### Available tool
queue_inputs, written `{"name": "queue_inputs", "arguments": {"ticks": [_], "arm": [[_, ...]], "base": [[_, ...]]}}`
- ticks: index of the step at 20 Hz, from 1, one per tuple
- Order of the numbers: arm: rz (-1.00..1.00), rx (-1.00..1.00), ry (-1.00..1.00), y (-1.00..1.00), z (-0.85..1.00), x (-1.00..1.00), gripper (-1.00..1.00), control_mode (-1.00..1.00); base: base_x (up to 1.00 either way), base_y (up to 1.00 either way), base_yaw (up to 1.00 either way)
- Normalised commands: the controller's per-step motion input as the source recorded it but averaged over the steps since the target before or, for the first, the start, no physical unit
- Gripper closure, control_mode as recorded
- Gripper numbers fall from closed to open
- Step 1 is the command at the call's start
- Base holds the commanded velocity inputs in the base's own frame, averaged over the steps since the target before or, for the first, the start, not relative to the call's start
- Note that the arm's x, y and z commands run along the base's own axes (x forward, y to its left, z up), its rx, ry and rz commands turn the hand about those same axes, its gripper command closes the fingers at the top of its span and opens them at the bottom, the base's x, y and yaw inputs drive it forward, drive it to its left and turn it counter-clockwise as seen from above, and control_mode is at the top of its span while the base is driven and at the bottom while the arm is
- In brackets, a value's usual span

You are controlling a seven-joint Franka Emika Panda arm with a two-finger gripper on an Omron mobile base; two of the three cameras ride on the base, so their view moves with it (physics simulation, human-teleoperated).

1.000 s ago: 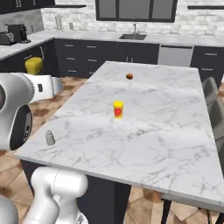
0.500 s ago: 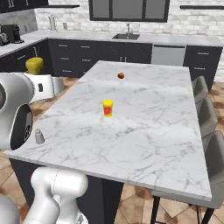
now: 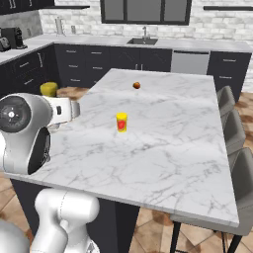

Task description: Move the shaker and mustard from the cabinet to the dining counter.

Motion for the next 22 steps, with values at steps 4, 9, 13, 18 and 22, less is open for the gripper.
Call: {"name": "queue_inputs", "arguments": {"ticks": [4, 9, 13, 18, 22], "arm": [[0.31, 0.0, 0.06, -0.26, -0.93, 0.81, 1.0, -1.0], [0.5, -0.01, 0.1, -0.27, -0.82, 0.99, 1.0, -1.0], [0.58, -0.08, 0.12, -0.55, -0.74, 0.78, 1.0, -1.0], [0.56, -0.14, 0.17, -0.56, -0.78, 0.68, 1.0, -1.0], [0.44, -0.03, 0.08, -0.19, -0.59, 0.51, 1.0, -1.0]], "base": [[0.0, 0.0, 0.0], [0.0, 0.0, 0.0], [0.0, 0.0, 0.0], [0.0, 0.0, 0.0], [0.0, 0.0, 0.0]]}}
